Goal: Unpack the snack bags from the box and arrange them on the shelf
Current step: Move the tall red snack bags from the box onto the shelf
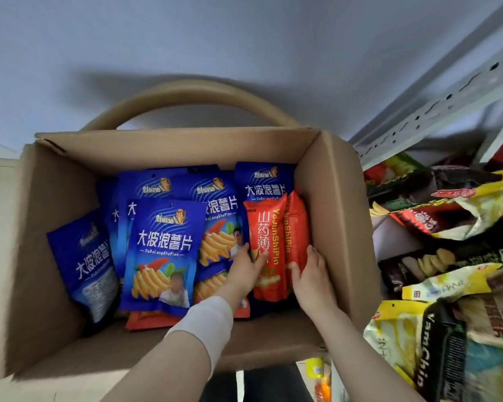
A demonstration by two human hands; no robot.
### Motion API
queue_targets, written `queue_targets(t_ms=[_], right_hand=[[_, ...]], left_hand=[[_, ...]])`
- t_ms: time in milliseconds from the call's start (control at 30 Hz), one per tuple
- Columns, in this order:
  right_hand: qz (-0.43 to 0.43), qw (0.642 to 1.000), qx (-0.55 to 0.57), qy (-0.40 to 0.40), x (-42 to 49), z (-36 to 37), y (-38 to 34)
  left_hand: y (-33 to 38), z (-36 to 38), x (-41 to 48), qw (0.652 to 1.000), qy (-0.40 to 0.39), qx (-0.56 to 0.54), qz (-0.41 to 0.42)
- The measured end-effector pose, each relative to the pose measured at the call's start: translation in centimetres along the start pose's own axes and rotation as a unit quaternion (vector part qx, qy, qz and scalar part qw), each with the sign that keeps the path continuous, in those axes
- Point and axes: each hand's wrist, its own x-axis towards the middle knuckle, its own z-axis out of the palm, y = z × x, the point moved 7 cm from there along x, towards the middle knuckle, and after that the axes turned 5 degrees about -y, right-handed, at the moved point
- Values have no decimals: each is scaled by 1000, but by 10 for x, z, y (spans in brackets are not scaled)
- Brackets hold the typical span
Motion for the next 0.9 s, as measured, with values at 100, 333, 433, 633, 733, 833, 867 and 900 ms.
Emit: queue_targets(t_ms=[100,333,433,633,733,833,867,900], right_hand=[[6,1000,14,3,16,4,4],[36,997,-62,36,25,5,0],[46,991,-112,53,30,11,-5],[47,985,-129,104,38,26,-8],[44,986,-102,124,34,22,-12],[44,989,-26,138,19,12,-18],[32,990,13,138,12,6,-23],[15,989,53,134,4,0,-26]], left_hand=[[-1,0,8,999,26,-40,-15],[14,-39,-6,996,26,-76,-42],[14,-79,-12,992,85,-93,-32],[1,-113,-14,985,122,-120,-31],[-1,-119,-19,984,123,-128,-24],[5,-124,-33,985,114,-133,-4],[9,-126,-39,985,103,-135,8],[13,-127,-45,986,88,-137,23]])
